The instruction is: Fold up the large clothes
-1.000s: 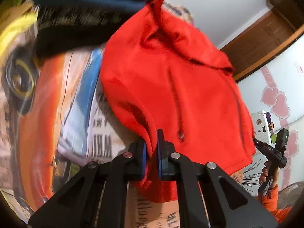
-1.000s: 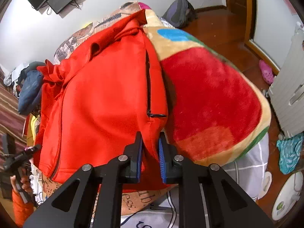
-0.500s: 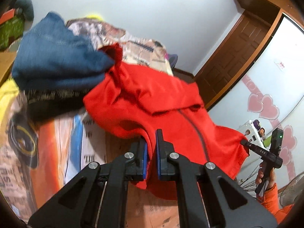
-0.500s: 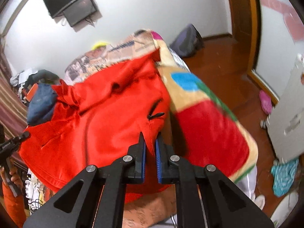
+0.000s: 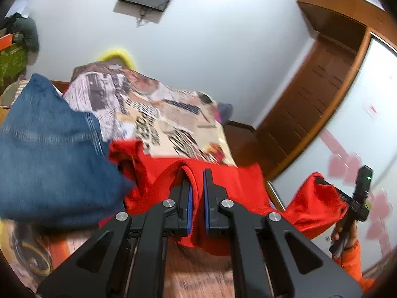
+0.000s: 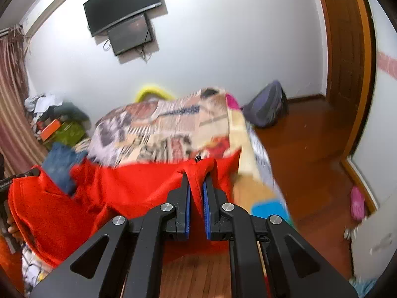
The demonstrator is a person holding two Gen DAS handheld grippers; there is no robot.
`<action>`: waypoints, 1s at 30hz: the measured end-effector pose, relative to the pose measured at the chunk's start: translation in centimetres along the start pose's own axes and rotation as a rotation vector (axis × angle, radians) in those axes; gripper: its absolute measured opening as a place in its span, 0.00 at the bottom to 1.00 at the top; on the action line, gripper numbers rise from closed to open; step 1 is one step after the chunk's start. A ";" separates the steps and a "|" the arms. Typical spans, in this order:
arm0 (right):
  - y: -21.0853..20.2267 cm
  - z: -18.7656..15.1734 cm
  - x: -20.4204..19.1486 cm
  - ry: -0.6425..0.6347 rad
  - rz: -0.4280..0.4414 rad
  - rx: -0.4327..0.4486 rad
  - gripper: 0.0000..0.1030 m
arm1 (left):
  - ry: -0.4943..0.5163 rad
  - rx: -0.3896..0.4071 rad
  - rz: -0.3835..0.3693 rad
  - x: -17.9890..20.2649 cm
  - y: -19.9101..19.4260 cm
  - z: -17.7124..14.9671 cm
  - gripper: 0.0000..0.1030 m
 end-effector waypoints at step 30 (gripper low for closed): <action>6.6 0.5 0.3 -0.048 -0.076 -0.168 0.69 | 0.049 -0.081 0.318 -3.5 8.3 1.6 0.80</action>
Point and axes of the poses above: each gripper's, at about its wrist camera, not at the fingertips, and y roughly the way its jaws point, x to its right, z to its top, the point moved 3 cm from there along y, roughly the way its jaws point, and after that the axes turned 7 degrees about -z, right-handed, at the moved point
